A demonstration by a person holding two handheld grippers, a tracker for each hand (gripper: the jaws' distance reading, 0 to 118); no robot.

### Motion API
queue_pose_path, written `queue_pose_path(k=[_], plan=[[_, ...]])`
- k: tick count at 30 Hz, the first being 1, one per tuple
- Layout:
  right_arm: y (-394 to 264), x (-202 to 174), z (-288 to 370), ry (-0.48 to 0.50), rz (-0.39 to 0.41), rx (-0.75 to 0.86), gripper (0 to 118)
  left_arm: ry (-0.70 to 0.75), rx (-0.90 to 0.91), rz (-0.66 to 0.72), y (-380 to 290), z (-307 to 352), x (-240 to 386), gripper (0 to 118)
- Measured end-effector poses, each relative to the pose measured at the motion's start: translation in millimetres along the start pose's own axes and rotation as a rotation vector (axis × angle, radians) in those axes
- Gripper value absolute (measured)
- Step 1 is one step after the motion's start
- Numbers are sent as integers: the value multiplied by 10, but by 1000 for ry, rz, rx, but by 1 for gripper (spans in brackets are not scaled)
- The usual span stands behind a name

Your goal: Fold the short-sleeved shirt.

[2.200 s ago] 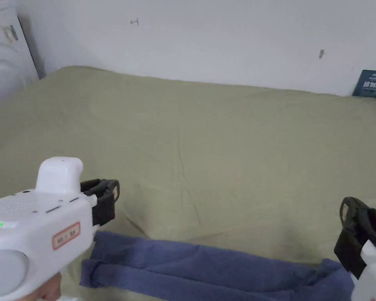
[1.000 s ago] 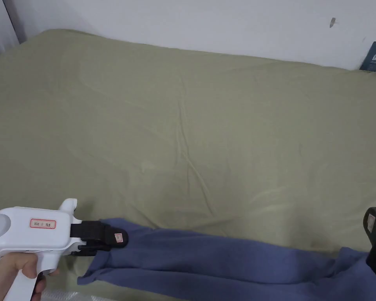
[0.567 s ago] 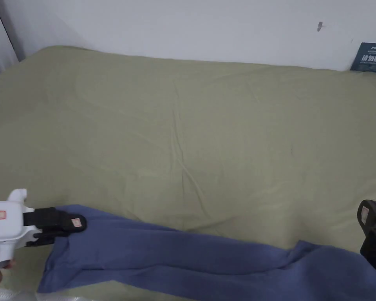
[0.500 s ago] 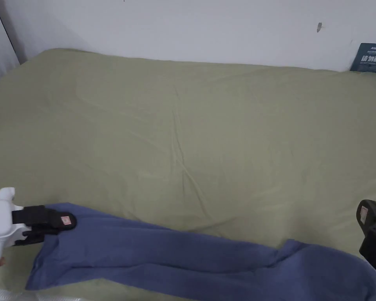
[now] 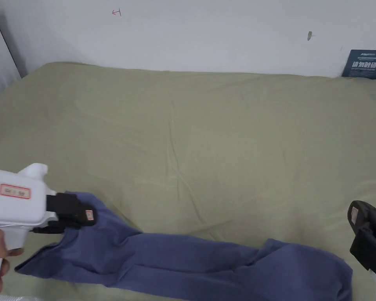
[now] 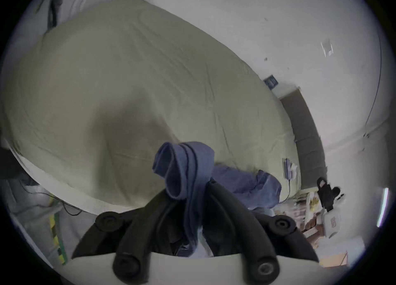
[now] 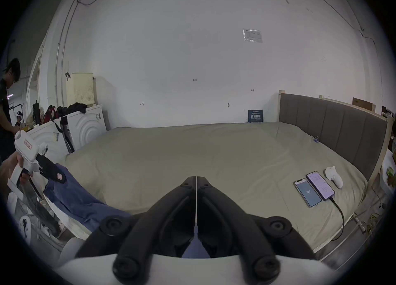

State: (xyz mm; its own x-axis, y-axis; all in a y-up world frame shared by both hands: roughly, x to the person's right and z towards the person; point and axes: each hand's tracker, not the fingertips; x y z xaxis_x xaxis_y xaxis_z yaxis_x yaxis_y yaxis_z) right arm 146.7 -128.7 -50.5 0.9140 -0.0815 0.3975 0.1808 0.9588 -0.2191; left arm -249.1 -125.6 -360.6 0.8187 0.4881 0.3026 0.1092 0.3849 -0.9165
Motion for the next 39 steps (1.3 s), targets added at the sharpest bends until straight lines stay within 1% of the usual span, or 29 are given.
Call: queue_pose_path(k=[1,4,6,8,10,11,12,14,15,16,17,19,20,21,22,23,24,25,26,28,29,30,33,35,36,37,38,39], plan=[[-7,20,9,-2,-4,-2,4,23,-23,-34,-14,-70,169,10],[-34,69,54,-11,-10,-1,4,31,-47,-63,-119,-334,598,10],[-47,104,87,-24,-10,2,4,50,-67,-151,-193,-547,863,10],[-60,157,114,-32,-19,2,4,53,-72,-165,-278,-806,1095,10],[-71,210,131,-45,-36,-1,4,51,-99,-210,-342,-1146,1267,10],[-77,232,133,-49,-42,-4,4,61,-114,-233,-388,-1297,1338,13],[-87,247,135,-58,-45,-6,4,60,-126,-241,-441,-1457,1405,35],[-108,278,133,-70,-46,-14,4,4,-175,-260,-553,-1757,1521,113],[-122,297,129,-80,-56,-20,4,-30,-215,-262,-578,-1876,1556,116],[-134,317,123,-81,-67,-27,4,-109,-160,-209,-583,-1911,1556,114],[-145,330,118,-81,-72,-33,4,-137,-143,-200,-572,-1945,1541,114],[-169,334,112,-83,-78,-42,4,-100,-149,-166,-521,-1905,1506,114],[-180,336,109,-79,-77,-46,4,-106,-146,-152,-497,-1833,1431,113],[-191,332,104,-77,-73,-51,4,-124,-138,-146,-471,-1742,1333,109],[-199,328,99,-75,-69,-54,4,-125,-132,-146,-449,-1602,1276,100],[-208,325,92,-71,-69,-56,4,-117,-104,-141,-438,-1488,1178,75],[-214,323,80,-66,-73,-59,4,-110,-79,-155,-433,-1379,1065,41],[-221,320,63,-59,-80,-64,4,-100,-62,-167,-435,-1293,958,4],[-229,313,43,-55,-85,-67,4,-87,-64,-183,-431,-1251,912,0],[-244,296,11,-45,-92,-69,4,2,-62,-218,-463,-1242,760,0],[-249,283,-4,-43,-92,-73,4,21,-79,-234,-479,-1293,700,0],[-254,271,-14,-39,-90,-78,4,22,-94,-213,-497,-1391,699,0],[-275,255,-8,-32,-83,-87,4,-52,-184,-170,-626,-1731,695,0],[-284,254,-3,-33,-78,-92,4,-156,-230,-157,-765,-1997,858,0],[-290,259,1,-36,-77,-94,4,-185,-265,-133,-860,-2151,931,0],[-294,270,0,-41,-80,-100,4,-176,-294,-135,-967,-2285,1018,0],[-297,283,-1,-44,-82,-105,4,-141,-292,-174,-1056,-2377,1094,0],[-306,297,1,-49,-85,-107,4,-120,-247,-224,-1103,-2406,1134,0]])
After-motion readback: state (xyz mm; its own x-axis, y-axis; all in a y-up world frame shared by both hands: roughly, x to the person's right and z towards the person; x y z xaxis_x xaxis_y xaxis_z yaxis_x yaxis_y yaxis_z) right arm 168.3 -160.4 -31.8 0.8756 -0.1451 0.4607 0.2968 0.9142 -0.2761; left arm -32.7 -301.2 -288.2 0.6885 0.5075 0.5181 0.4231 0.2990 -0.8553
